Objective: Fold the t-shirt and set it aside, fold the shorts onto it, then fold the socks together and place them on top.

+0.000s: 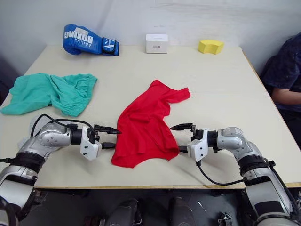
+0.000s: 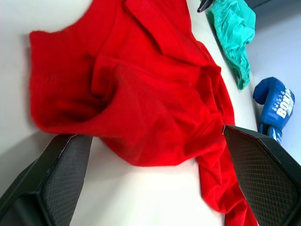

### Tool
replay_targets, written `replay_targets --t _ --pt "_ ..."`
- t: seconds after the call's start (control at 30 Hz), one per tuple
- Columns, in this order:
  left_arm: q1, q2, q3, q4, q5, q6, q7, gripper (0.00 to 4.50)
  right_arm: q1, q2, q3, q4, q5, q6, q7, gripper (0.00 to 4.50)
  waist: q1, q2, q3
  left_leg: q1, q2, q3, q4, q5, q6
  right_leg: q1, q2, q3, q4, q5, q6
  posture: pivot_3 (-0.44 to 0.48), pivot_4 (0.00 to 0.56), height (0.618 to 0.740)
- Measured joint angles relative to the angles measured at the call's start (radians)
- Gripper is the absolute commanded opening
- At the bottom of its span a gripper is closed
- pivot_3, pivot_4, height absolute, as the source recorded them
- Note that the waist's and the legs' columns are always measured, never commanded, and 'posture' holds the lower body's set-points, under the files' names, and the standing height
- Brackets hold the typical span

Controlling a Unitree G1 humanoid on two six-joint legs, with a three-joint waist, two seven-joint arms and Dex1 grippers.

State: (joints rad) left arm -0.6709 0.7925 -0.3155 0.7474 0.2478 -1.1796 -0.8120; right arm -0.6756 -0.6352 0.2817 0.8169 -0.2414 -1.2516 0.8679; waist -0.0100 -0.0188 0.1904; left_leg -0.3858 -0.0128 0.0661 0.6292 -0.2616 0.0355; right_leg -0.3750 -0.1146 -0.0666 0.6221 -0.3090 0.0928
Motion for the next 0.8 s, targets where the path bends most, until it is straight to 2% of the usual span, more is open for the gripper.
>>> replay_targets --t 0.27,0.33,0.43,0.6,0.8 --pt "-0.074 -0.055 -0.065 0.052 0.011 -0.043 -0.009 2.87 -0.044 0.026 0.062 0.026 -0.035 -0.007 -0.056 4.44 -0.004 0.000 0.000 0.000 0.000 0.000 0.001 0.003 0.003 0.000 0.000 0.000 0.000 0.000 0.000 0.000 0.150 0.740" --pt "-0.087 -0.069 -0.081 0.056 0.011 -0.045 -0.015 2.48 -0.047 0.026 0.070 0.028 -0.034 -0.007 -0.056 4.50 -0.005 0.000 0.000 0.000 0.000 0.000 0.001 0.003 0.003 0.000 0.000 0.000 0.000 0.000 0.000 0.000 0.150 0.740" --pt "-0.099 -0.076 -0.105 0.064 0.011 -0.047 -0.031 1.69 -0.052 0.026 0.090 0.027 -0.031 -0.004 -0.054 3.85 -0.009 0.000 0.000 0.000 0.000 -0.001 0.001 0.003 0.003 0.000 0.000 0.000 0.000 0.000 0.000 0.000 0.150 0.740" --pt "-0.102 -0.076 -0.128 0.087 0.010 -0.039 -0.056 0.07 -0.051 0.026 0.110 0.027 -0.089 -0.006 -0.098 2.05 -0.016 0.000 0.000 0.000 0.000 -0.001 0.001 0.003 0.004 0.000 0.000 -0.001 0.001 0.000 0.000 0.000 0.150 0.740" --pt "-0.086 -0.069 -0.134 0.050 -0.024 0.024 -0.107 0.00 -0.045 0.025 0.147 0.022 -0.125 0.002 -0.120 0.02 -0.018 0.001 -0.001 0.000 0.000 -0.001 0.001 0.003 0.004 0.000 0.000 0.000 0.002 0.000 0.000 0.000 0.150 0.740"
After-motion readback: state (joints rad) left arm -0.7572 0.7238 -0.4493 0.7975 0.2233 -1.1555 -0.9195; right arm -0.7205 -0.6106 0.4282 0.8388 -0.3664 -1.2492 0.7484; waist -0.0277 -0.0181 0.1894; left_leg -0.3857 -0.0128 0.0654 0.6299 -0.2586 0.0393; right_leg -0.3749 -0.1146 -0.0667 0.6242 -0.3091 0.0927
